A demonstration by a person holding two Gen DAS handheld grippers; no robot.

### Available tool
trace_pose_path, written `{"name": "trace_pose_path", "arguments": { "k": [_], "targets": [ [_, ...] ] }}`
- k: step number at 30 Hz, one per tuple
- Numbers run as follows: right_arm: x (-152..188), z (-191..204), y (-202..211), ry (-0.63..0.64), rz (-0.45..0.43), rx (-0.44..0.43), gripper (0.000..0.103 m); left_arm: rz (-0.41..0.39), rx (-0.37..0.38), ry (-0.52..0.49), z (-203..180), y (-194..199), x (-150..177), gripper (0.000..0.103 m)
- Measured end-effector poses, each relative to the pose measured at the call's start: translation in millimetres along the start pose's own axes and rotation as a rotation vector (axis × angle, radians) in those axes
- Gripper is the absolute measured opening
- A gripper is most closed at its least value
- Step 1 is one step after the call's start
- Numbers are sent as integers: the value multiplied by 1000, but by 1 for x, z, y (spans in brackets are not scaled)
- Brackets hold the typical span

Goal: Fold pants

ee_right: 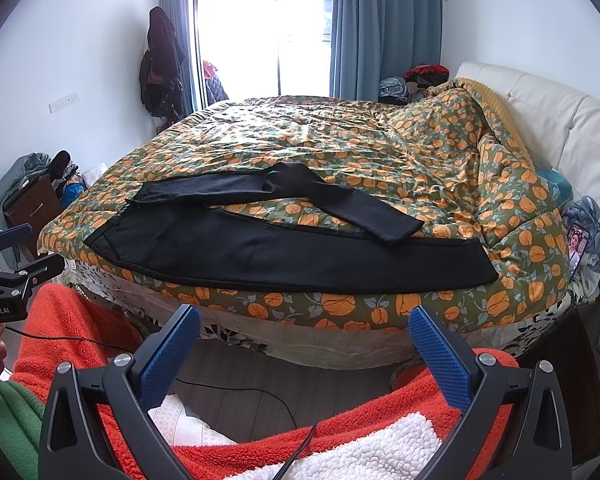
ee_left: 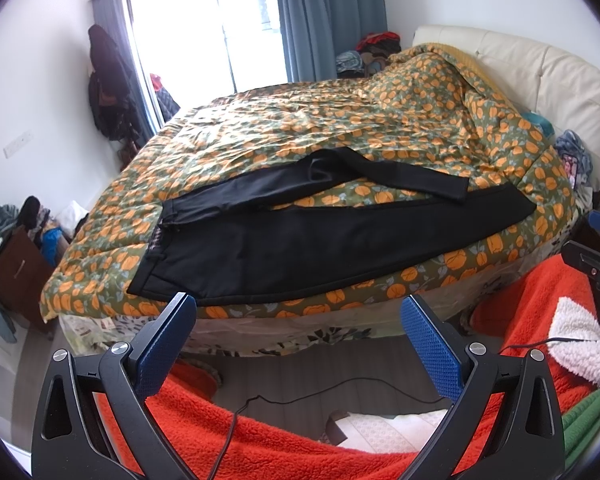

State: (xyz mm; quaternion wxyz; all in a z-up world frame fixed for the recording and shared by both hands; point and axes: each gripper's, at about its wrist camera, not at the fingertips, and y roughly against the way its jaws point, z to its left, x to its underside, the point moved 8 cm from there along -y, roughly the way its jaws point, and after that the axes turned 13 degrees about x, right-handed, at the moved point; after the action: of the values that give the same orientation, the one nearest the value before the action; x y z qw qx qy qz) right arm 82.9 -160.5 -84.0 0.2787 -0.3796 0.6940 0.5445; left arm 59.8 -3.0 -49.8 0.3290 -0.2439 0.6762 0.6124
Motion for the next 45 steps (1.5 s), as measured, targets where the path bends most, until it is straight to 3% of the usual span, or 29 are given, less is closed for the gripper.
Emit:
{"name": "trace_pose_path", "arguments": {
  "k": [45],
  "targets": [
    [-3, 4, -11, 13, 31, -12, 103, 89, 3, 54, 8, -20, 15, 102]
  ]
}}
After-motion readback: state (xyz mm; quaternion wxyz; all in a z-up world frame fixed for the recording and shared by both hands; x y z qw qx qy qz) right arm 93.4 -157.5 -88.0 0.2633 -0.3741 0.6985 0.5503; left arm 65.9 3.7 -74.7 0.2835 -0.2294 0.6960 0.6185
